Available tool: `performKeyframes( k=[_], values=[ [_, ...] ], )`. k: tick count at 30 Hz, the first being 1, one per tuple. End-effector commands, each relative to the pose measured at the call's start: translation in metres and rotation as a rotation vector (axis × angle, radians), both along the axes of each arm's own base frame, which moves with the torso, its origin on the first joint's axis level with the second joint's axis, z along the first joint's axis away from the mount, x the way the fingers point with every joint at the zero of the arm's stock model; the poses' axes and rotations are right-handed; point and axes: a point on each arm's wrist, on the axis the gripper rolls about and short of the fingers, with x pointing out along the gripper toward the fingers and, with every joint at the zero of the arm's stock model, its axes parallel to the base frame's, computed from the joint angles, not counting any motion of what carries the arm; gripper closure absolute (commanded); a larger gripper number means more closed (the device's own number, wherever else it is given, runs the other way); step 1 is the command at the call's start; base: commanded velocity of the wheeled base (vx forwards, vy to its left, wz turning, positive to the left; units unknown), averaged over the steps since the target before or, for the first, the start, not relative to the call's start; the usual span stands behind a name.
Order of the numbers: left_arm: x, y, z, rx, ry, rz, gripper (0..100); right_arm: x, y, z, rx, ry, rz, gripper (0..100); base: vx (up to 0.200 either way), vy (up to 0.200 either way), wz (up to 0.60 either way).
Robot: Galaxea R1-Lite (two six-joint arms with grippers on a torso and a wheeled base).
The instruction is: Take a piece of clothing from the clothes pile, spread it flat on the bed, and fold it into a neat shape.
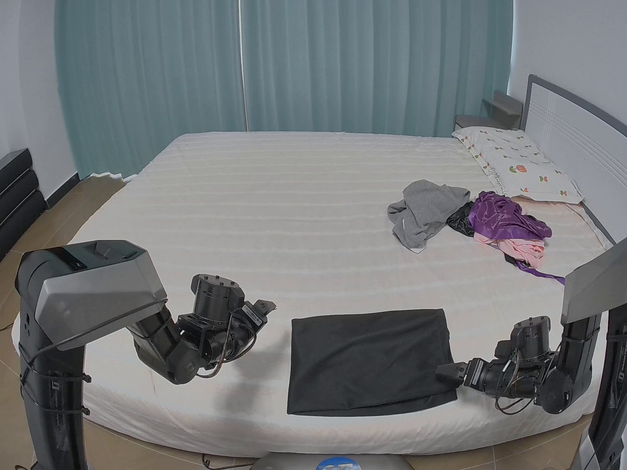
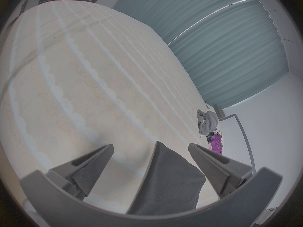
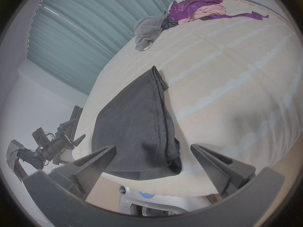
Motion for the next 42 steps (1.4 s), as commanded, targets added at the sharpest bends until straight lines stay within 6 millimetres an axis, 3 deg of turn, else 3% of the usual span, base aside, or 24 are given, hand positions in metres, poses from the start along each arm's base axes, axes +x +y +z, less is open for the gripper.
performKeyframes(
  k=[1, 6, 7, 20, 33, 34, 42],
  values=[
    [-0.001, 0.001, 0.003, -0.001, -0.006, 0.000, 0, 0.004, 0.002, -0.014, -0.009, 0.021, 0.001, 0, 0.000, 0.000, 0.00],
    [0.001, 0.002, 0.003, -0.004, -0.007, 0.003, 0, 0.006, 0.002, -0.014, -0.007, 0.012, 0.000, 0, 0.000, 0.000, 0.00],
    [0.000, 0.002, 0.003, -0.002, -0.006, 0.002, 0, 0.005, 0.000, -0.012, -0.007, 0.008, -0.006, 100, 0.000, 0.000, 0.00],
    [0.000, 0.002, 0.003, 0.000, -0.007, -0.001, 0, -0.008, -0.005, -0.003, -0.009, 0.017, -0.013, 100, 0.000, 0.000, 0.00],
    [-0.001, 0.001, 0.002, 0.002, -0.006, -0.005, 0, -0.011, -0.005, -0.007, -0.020, 0.040, -0.009, 100, 0.000, 0.000, 0.00],
    [-0.002, 0.000, 0.002, 0.006, -0.004, -0.006, 0, -0.010, -0.005, -0.008, -0.020, 0.041, -0.006, 0, 0.000, 0.000, 0.00],
    [-0.010, 0.003, 0.000, 0.012, 0.006, -0.008, 0, -0.006, -0.011, -0.002, 0.008, -0.038, -0.042, 0, 0.000, 0.000, 0.00]
  ],
)
